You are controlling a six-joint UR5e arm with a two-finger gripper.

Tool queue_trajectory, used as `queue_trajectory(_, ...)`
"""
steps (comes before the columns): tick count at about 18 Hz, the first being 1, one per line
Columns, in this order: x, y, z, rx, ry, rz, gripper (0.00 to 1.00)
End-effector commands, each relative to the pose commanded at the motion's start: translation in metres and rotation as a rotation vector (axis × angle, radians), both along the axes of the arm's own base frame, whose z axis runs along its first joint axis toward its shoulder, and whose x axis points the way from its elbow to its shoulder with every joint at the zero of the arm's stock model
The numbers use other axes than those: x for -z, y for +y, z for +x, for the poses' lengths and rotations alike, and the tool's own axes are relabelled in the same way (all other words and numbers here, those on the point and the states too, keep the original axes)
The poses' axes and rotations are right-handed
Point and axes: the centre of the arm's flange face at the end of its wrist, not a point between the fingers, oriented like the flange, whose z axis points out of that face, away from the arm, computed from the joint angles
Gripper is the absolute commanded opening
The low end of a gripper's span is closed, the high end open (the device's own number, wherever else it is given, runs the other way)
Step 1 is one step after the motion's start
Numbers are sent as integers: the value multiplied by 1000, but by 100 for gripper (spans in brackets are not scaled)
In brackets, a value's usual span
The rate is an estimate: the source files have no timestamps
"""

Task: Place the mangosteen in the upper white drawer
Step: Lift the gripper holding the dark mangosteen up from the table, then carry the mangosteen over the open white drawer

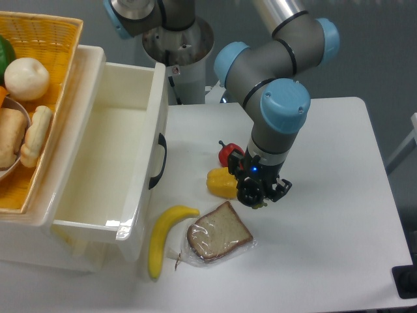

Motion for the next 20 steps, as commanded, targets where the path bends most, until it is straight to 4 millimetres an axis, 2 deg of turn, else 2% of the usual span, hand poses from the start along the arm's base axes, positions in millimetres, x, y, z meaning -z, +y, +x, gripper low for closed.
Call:
queue_trajectory(4,-5,1,1,-26,2,5,21)
queue_trajectory(9,-34,0,17,-132,-19,56,21)
queue_trajectory(16,-102,-9,61,-278,-109,166,21)
queue_trajectory(20,-130,-10,88,-336,-152,219,21)
